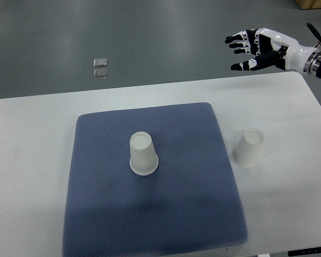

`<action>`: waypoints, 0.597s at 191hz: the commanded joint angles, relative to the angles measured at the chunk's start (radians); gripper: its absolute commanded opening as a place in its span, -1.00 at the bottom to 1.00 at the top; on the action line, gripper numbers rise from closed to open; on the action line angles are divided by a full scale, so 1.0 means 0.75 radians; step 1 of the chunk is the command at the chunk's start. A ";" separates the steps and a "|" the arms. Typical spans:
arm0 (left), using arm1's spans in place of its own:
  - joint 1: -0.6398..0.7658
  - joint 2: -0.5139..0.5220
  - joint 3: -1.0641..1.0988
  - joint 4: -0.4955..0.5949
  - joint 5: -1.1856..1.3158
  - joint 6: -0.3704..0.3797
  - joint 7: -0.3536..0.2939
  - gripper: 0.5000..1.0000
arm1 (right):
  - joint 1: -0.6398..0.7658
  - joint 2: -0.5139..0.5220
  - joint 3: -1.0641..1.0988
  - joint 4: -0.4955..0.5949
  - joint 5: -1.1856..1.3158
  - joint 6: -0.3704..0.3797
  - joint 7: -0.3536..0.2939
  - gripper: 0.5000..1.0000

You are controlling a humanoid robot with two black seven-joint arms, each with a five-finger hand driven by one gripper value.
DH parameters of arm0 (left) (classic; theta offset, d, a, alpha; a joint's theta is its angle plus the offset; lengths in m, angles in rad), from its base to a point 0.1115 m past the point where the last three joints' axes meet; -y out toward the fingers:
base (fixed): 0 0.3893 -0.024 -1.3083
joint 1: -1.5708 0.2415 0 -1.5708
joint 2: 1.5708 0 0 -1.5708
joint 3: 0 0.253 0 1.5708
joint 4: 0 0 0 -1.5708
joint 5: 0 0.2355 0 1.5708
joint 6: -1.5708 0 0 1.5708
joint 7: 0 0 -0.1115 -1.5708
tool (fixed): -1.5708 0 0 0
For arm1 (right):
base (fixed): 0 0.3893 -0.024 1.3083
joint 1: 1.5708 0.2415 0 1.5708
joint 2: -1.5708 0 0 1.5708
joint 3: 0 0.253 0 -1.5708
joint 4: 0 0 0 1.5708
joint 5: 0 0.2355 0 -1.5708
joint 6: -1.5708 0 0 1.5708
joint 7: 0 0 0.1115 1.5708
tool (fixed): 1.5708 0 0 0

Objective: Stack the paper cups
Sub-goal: 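Move the right hand over the white cup beside the pad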

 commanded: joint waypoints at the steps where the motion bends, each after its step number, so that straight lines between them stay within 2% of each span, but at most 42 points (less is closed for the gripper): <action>1: 0.000 0.000 0.000 0.000 -0.001 0.000 0.000 1.00 | 0.058 -0.078 -0.080 0.102 -0.154 0.008 -0.002 0.65; 55: 0.000 0.000 0.000 0.000 -0.001 0.000 0.000 1.00 | 0.170 -0.188 -0.246 0.290 -0.665 0.098 -0.004 0.65; 86: 0.000 0.000 0.000 0.000 0.002 0.000 0.000 1.00 | 0.168 -0.170 -0.293 0.299 -0.946 0.079 -0.004 0.65; 114: 0.000 0.000 0.000 0.000 0.002 0.000 0.000 1.00 | 0.154 -0.160 -0.307 0.299 -1.031 0.034 -0.055 0.65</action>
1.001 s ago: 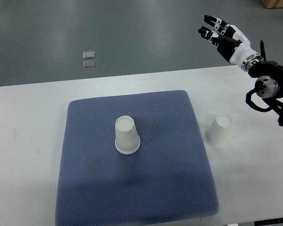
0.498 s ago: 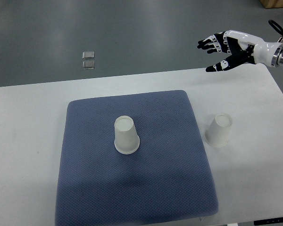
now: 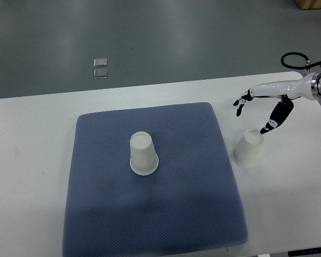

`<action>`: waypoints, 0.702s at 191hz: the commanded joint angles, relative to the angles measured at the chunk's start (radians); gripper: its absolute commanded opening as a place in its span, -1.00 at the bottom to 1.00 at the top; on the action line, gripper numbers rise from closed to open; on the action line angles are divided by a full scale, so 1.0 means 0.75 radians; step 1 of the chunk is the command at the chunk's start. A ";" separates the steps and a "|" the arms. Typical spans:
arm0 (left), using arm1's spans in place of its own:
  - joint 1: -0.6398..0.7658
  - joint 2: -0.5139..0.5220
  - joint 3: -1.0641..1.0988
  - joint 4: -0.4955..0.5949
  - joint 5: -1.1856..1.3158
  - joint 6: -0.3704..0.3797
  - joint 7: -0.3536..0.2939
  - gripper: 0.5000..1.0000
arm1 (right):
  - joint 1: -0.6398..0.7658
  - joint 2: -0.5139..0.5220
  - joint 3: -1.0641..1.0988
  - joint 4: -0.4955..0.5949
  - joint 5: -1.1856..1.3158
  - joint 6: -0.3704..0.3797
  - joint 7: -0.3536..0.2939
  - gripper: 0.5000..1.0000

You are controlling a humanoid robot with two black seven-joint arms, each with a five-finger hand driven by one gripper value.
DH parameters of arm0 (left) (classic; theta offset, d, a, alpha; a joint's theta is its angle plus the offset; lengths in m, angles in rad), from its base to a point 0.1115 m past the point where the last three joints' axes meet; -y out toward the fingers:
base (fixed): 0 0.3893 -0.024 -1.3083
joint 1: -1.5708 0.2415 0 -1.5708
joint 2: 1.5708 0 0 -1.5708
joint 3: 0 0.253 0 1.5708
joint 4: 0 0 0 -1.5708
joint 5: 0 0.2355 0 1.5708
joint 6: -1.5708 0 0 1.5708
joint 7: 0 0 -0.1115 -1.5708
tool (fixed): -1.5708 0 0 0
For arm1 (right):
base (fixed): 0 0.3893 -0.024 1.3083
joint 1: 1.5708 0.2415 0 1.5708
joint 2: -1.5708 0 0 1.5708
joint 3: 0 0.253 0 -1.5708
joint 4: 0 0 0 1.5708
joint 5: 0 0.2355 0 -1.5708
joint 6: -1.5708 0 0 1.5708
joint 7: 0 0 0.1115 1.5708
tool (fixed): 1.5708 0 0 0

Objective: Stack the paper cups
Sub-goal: 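Move the right hand over the white cup beside the pad, then close the right hand fingers around the white cup beside the pad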

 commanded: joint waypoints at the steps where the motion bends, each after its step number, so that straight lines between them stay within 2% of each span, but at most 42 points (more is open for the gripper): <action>1: 0.000 0.000 0.000 0.000 0.002 0.000 0.000 1.00 | -0.012 0.005 -0.010 -0.001 -0.058 -0.035 -0.029 0.65; 41: 0.000 0.000 0.000 0.000 0.000 0.000 0.000 1.00 | -0.016 0.022 -0.076 -0.001 -0.099 -0.078 -0.029 0.65; 95: 0.000 0.000 0.000 0.000 0.000 0.000 0.000 1.00 | -0.110 0.075 -0.080 -0.015 -0.117 -0.222 -0.029 0.64; 134: 0.000 0.000 0.000 0.000 0.000 0.000 0.000 1.00 | -0.149 0.089 -0.080 -0.025 -0.138 -0.234 -0.029 0.64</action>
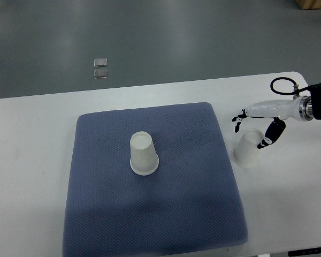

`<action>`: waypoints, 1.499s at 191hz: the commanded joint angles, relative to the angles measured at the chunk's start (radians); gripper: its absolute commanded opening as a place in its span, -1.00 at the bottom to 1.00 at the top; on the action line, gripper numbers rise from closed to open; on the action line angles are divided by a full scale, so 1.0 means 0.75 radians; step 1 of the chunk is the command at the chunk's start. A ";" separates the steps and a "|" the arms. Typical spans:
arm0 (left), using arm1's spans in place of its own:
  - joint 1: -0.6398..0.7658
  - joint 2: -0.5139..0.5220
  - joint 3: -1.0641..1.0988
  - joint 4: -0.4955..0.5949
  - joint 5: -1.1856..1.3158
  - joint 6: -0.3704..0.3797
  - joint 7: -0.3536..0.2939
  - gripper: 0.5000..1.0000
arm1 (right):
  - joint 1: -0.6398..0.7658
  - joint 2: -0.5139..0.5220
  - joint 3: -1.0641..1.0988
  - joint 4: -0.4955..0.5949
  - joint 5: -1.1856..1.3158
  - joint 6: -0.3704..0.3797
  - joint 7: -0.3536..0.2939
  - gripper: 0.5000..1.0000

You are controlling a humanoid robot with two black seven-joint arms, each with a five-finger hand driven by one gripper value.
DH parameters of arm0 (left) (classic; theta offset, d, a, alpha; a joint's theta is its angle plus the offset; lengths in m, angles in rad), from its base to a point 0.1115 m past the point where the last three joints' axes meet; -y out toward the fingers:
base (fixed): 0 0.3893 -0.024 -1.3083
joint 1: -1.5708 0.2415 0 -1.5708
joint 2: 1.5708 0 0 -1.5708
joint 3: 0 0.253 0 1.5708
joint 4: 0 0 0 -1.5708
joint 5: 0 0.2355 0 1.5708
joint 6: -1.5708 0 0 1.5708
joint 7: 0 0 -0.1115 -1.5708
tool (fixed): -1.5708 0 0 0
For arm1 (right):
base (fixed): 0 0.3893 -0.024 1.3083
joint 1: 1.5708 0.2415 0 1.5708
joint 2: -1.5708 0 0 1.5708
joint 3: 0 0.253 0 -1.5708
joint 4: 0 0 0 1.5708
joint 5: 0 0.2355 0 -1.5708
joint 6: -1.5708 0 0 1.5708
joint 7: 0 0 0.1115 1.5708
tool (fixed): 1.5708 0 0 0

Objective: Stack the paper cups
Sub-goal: 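Close the right hand fingers around the white cup beside the pad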

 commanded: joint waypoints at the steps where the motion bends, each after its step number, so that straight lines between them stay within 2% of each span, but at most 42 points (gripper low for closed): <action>1: 0.000 0.000 0.000 0.000 -0.001 0.000 0.000 1.00 | -0.019 0.007 0.000 -0.006 -0.006 -0.009 0.000 0.64; 77: 0.000 0.000 0.000 0.000 -0.001 0.000 0.000 1.00 | -0.107 0.056 0.002 -0.047 -0.020 -0.122 0.000 0.61; 121: 0.000 0.000 0.000 0.000 -0.001 -0.002 0.000 1.00 | -0.152 0.089 0.004 -0.090 -0.018 -0.224 0.004 0.58; 146: 0.000 0.000 0.000 0.000 0.000 -0.002 0.000 1.00 | -0.154 0.089 0.006 -0.090 -0.016 -0.226 0.004 0.49; 185: 0.000 0.000 0.000 0.000 -0.001 0.000 0.000 1.00 | -0.170 0.095 0.004 -0.094 -0.016 -0.222 0.004 0.47; 213: 0.000 0.000 0.000 0.000 -0.001 0.000 0.000 1.00 | -0.172 0.097 0.004 -0.096 -0.016 -0.212 0.004 0.20; 253: 0.000 0.000 0.000 0.000 -0.001 -0.002 0.000 1.00 | -0.174 0.103 0.004 -0.098 -0.016 -0.201 0.000 0.18; 286: 0.000 0.000 0.000 0.000 -0.001 0.000 0.000 1.00 | -0.174 0.114 0.004 -0.114 -0.012 -0.199 -0.004 0.01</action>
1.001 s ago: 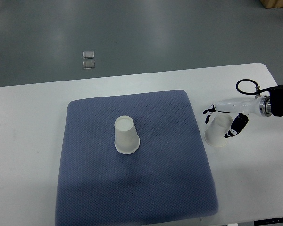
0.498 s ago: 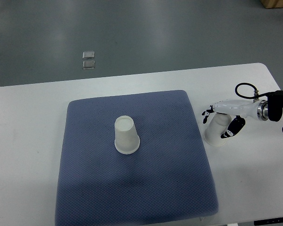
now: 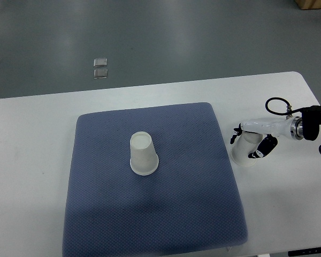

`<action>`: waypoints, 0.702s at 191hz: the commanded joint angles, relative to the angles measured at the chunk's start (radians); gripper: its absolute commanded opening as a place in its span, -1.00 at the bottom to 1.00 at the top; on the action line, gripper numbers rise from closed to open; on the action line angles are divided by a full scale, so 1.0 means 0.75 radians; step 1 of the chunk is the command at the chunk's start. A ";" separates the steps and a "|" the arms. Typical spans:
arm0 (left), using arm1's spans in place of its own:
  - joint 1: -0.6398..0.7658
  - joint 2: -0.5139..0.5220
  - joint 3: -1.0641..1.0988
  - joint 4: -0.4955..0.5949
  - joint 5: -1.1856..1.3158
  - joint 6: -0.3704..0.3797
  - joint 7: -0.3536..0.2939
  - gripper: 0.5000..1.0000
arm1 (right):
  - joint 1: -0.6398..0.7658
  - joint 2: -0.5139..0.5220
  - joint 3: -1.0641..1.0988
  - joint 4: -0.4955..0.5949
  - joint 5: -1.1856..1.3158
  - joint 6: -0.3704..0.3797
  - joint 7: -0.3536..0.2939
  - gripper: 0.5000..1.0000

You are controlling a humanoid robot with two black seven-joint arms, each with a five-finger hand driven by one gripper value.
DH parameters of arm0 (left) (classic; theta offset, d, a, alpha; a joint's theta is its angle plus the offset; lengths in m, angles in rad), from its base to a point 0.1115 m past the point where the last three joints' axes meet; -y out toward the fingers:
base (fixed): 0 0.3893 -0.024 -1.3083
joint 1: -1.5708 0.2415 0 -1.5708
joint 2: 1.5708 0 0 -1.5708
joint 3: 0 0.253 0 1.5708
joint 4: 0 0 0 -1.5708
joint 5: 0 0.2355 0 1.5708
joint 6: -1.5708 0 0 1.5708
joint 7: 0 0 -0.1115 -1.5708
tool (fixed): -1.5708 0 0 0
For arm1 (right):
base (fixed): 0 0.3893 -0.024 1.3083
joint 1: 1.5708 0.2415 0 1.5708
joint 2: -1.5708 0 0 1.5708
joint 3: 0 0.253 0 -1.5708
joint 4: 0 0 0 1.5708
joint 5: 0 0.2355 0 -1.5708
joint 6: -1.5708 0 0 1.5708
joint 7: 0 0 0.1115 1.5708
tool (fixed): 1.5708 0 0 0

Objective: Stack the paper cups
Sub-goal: 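Close the right hand fingers around the white cup beside the pad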

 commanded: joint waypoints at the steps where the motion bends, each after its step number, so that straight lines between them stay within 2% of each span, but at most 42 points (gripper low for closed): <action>1: 0.000 0.000 0.000 0.000 -0.001 0.000 0.000 1.00 | 0.000 0.004 0.000 -0.008 0.004 0.002 -0.002 0.01; 28: 0.000 0.000 0.000 0.000 0.000 0.000 0.000 1.00 | 0.000 0.004 0.002 -0.014 0.008 0.023 -0.002 -0.26; 70: 0.000 0.000 0.000 0.000 -0.001 -0.002 0.000 1.00 | 0.002 0.006 0.006 -0.018 0.016 0.025 -0.004 -0.52; 134: 0.000 0.000 0.000 0.000 -0.001 0.000 0.000 1.00 | 0.014 0.004 0.016 -0.018 0.026 0.029 -0.004 -0.52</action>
